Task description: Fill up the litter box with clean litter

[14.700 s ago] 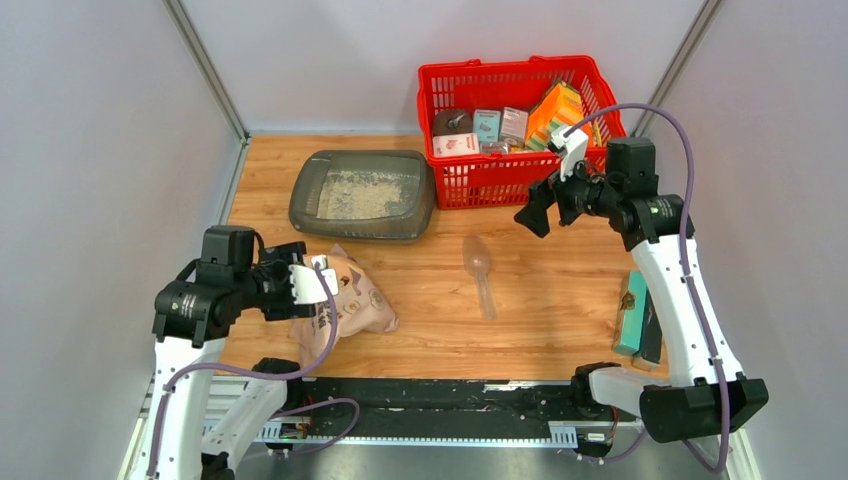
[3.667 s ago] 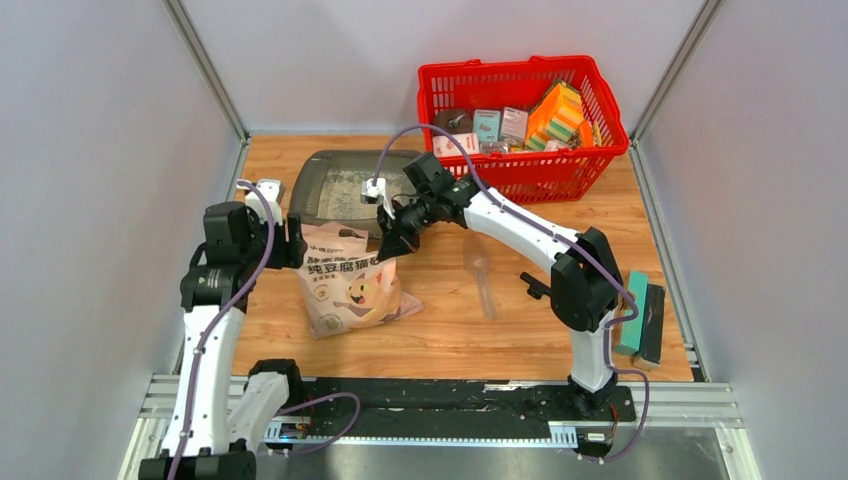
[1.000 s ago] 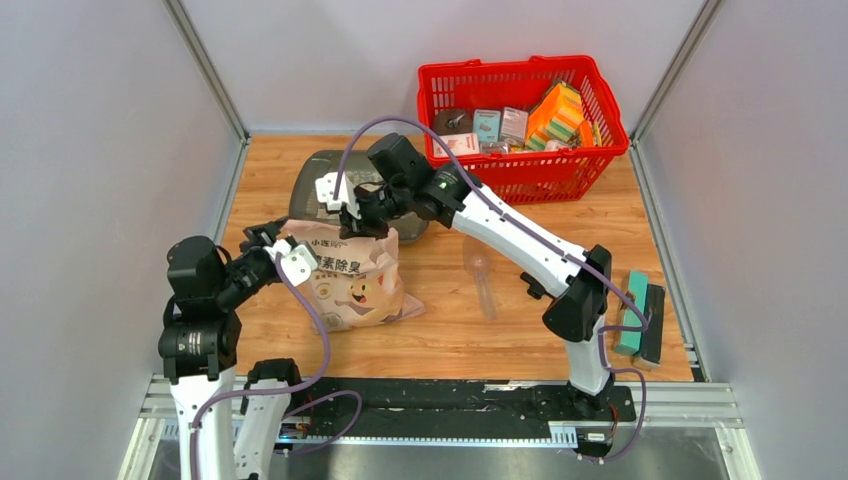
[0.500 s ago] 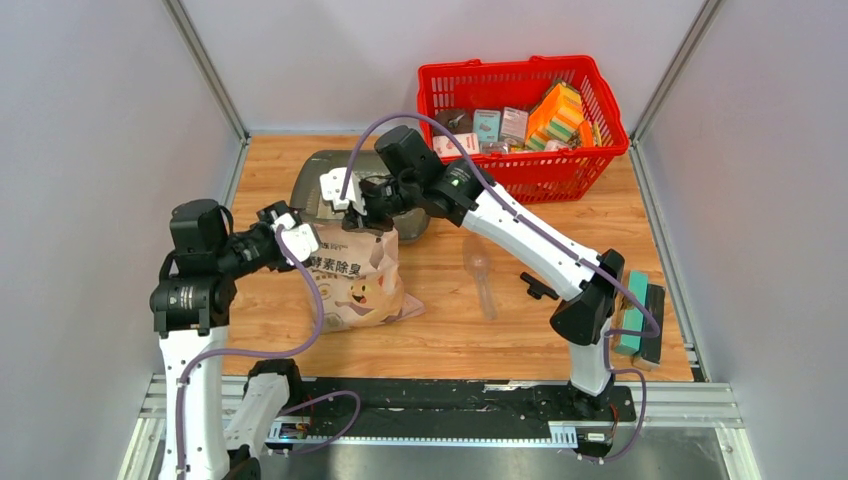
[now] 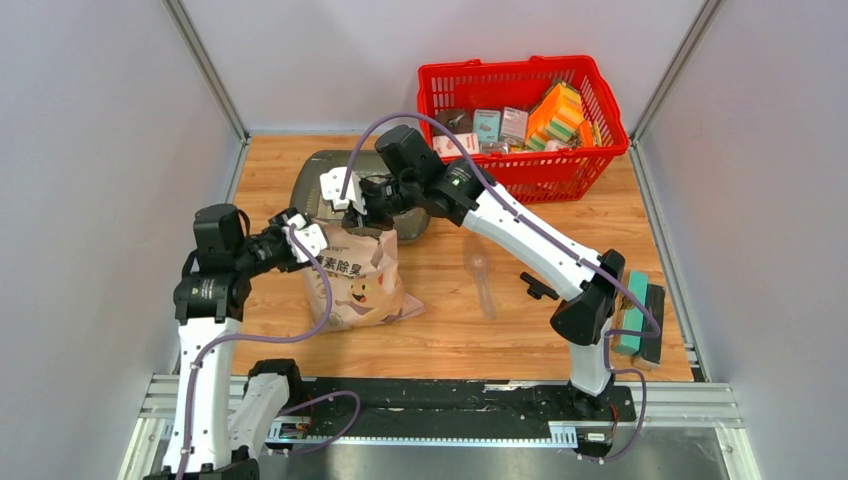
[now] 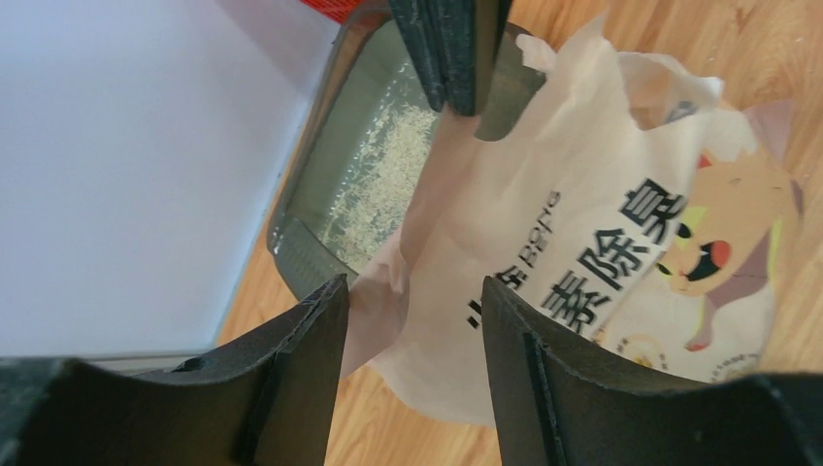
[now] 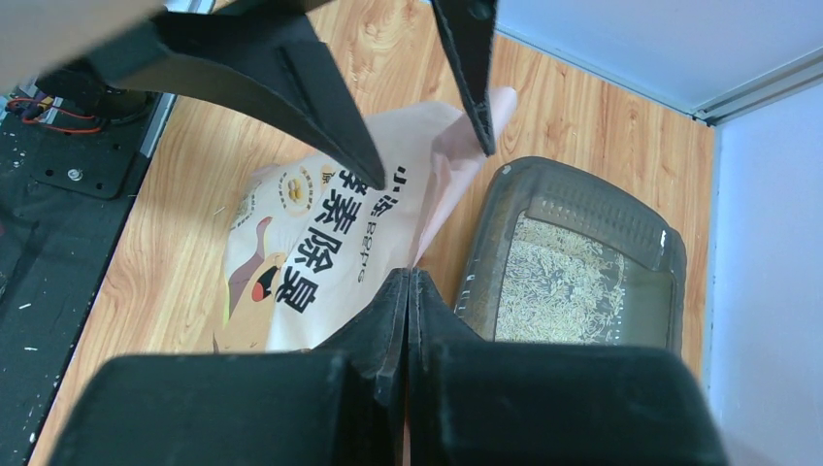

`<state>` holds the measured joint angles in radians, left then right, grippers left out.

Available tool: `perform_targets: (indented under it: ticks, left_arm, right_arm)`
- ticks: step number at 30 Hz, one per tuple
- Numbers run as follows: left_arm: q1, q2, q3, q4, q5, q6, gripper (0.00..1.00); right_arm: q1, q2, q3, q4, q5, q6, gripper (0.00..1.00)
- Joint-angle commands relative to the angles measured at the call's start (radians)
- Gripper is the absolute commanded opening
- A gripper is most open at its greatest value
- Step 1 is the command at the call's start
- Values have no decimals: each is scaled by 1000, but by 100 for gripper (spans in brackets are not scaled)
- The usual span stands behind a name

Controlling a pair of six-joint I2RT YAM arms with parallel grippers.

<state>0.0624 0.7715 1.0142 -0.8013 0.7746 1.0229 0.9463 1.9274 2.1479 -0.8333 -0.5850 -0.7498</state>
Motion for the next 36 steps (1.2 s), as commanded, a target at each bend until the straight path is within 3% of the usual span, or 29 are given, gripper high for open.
perform_targets:
  ticks: [1,4,8,12,13,14,15,17,18,21,27,36]
  left_arm:
    - [-9,23,-31,146,-20,-29,58]
    - [-7,28,-39,171,-21,-21,38]
    - [-7,17,-39,165,-18,9,1]
    - [-7,-11,-29,131,-17,14,0]
    - [-7,-14,-23,107,-20,16,0]
    - [-9,-17,-17,94,-29,3,0]
    - [-7,-24,0,83,-38,-9,0]
    - [-7,-31,24,54,-72,-74,0]
    - [-9,-32,58,39,-81,-99,0]
    - [-7,-34,127,-19,-112,-202,0]
    - [-7,-86,150,-38,-140,-383,0]
    - [-7,-173,89,-10,-146,-540,0]
  right_arm:
    - [3,-74,15,49,-29,0,0]
    - [3,-77,6,49,-24,-2,0]
    - [-3,-74,1,59,-9,3,0]
    - [-23,-76,-13,120,36,117,2]
    - [-33,-83,-20,143,60,154,11]
    - [-38,-90,-31,190,112,199,44]
    - [-47,-96,-58,206,128,266,58]
    - [-78,-120,-86,229,125,332,77]
    - [-87,-129,-123,235,128,358,80]
    - [-112,-162,-189,247,181,460,88]
    - [-123,-193,-338,208,251,556,92]
    - [-115,-120,-253,57,212,635,100]
